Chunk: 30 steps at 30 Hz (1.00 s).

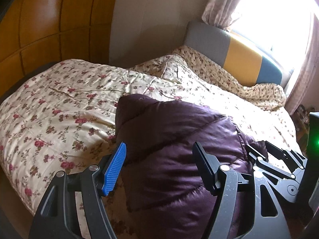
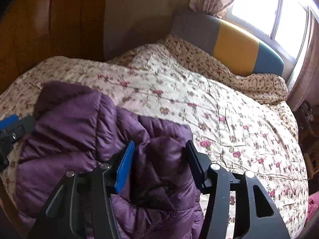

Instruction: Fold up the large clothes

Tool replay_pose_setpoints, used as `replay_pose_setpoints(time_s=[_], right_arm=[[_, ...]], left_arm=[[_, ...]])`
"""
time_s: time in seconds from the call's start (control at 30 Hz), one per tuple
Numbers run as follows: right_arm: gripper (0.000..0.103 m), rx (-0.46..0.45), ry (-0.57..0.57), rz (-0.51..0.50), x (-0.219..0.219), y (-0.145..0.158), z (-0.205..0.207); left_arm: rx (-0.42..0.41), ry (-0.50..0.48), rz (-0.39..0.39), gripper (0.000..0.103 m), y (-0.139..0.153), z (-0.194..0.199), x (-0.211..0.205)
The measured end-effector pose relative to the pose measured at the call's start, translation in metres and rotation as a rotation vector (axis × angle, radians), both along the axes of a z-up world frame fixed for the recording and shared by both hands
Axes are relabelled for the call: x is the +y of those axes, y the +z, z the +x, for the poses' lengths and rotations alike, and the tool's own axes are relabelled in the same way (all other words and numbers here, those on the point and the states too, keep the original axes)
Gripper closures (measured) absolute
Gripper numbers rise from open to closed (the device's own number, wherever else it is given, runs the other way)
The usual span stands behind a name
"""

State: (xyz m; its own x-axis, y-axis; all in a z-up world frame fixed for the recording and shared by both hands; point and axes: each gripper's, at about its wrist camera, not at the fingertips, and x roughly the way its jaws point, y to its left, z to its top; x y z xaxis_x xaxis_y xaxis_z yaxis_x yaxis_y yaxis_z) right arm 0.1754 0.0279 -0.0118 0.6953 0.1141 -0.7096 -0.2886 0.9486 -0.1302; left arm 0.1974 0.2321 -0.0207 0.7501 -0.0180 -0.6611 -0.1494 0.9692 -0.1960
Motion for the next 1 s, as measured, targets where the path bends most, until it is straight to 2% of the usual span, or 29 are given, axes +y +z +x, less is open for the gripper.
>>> replay_pose_setpoints(time_s=[0.3,0.53,0.7,0.83,1.0], right_arm=[[0.051,0.068,-0.012,0.016,-0.011,-0.037,0.016],[0.050,0.093,0.000,0.033,-0.010,-0.056,0.025],[0.049,0.079,0.001,0.020,-0.009,-0.047,0.020],[0.038,0.058,-0.002,0.039,-0.012,-0.030,0.010],[0.034,0.015,0.020,0.075,-0.016,-0.006,-0.012]], left_arm=[[0.037,-0.048,0.049,0.035,-0.024,0.016,-0.019],[0.060,-0.045,0.068,0.035,-0.045,0.023,-0.027],[0.066,-0.038,0.081,0.033,-0.041,0.019,-0.027],[0.047,0.003,0.092,0.024,-0.026,0.002,-0.024],[-0.003,0.047,0.082,0.016,-0.009,-0.030,-0.017]])
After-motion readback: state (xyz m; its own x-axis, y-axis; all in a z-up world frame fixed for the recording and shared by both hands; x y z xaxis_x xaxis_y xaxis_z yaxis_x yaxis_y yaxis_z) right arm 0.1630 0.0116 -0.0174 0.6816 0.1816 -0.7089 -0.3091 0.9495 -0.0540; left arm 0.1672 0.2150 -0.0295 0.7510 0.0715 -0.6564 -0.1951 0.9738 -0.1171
